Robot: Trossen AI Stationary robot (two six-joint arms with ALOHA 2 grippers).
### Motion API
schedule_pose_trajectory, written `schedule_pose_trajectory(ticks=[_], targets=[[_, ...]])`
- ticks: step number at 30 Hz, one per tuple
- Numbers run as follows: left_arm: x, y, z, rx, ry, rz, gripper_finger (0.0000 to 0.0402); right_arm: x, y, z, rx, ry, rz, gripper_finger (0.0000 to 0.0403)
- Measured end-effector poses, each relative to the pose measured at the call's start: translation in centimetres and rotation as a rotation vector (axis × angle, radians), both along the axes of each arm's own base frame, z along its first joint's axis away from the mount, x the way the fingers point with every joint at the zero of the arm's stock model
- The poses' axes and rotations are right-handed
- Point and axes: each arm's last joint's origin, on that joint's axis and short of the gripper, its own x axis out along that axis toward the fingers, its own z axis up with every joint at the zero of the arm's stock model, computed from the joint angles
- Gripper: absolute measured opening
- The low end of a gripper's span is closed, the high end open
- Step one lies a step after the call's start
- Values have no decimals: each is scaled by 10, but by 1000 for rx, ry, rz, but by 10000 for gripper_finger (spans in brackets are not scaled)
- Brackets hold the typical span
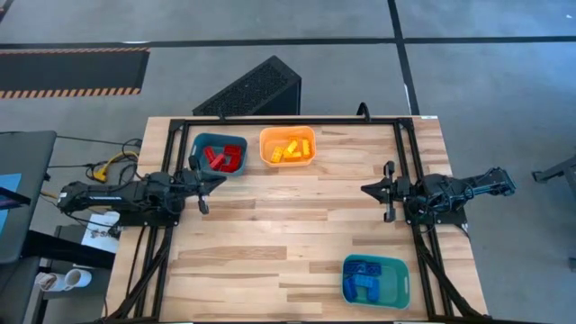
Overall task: Sort & place blocks by color
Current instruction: Return to Home Position
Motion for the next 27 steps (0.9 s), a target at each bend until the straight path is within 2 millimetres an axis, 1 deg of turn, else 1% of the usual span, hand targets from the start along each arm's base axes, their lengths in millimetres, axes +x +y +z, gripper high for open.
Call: schedule_pose_trajectory(ticks=[27], targets=[[0, 0, 0, 4, 1, -1, 0, 0, 0, 0, 0, 0, 0, 43]])
